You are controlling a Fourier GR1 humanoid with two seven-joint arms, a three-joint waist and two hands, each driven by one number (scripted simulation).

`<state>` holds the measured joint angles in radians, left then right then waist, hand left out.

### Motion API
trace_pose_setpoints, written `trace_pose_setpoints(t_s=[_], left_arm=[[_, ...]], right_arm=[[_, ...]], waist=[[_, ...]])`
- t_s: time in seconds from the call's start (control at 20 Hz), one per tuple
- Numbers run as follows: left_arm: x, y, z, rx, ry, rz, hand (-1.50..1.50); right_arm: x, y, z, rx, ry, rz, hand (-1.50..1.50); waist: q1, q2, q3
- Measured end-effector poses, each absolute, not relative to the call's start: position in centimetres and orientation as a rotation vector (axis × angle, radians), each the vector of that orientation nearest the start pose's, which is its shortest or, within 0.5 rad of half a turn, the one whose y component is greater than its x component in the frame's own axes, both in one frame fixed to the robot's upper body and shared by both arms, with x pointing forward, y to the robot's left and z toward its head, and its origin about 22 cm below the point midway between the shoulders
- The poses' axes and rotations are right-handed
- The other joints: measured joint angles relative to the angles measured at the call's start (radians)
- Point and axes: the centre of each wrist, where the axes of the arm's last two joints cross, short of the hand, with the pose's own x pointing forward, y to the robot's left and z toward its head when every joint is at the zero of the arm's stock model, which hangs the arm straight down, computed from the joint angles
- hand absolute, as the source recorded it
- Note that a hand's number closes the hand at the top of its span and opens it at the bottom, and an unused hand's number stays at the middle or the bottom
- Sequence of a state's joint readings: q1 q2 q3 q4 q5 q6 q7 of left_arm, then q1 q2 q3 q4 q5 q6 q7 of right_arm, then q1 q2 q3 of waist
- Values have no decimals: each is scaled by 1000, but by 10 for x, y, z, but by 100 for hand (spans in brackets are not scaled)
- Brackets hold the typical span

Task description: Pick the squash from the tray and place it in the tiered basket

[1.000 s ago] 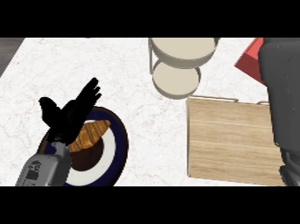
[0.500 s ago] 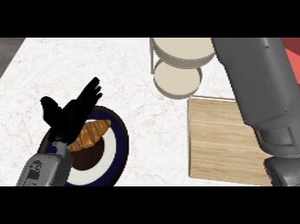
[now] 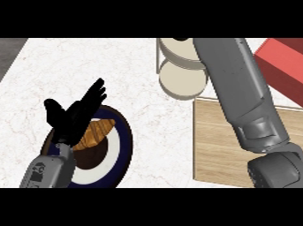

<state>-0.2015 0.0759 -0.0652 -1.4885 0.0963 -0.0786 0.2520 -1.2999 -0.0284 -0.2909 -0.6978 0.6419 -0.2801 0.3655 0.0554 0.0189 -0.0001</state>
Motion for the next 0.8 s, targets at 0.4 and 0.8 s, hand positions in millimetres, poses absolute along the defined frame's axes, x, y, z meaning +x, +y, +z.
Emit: trace_pose_setpoints(t_s=[0.4, 0.8], left_arm=[[288, 210, 25, -149, -1404, -196, 0], [287, 213, 22, -130, -1396, -170, 0]], right_arm=[[460, -68, 229, -512, -1804, 215, -150], [468, -92, 242, -581, -1794, -75, -150]], waist=[[6, 1, -1], [-28, -11, -1]])
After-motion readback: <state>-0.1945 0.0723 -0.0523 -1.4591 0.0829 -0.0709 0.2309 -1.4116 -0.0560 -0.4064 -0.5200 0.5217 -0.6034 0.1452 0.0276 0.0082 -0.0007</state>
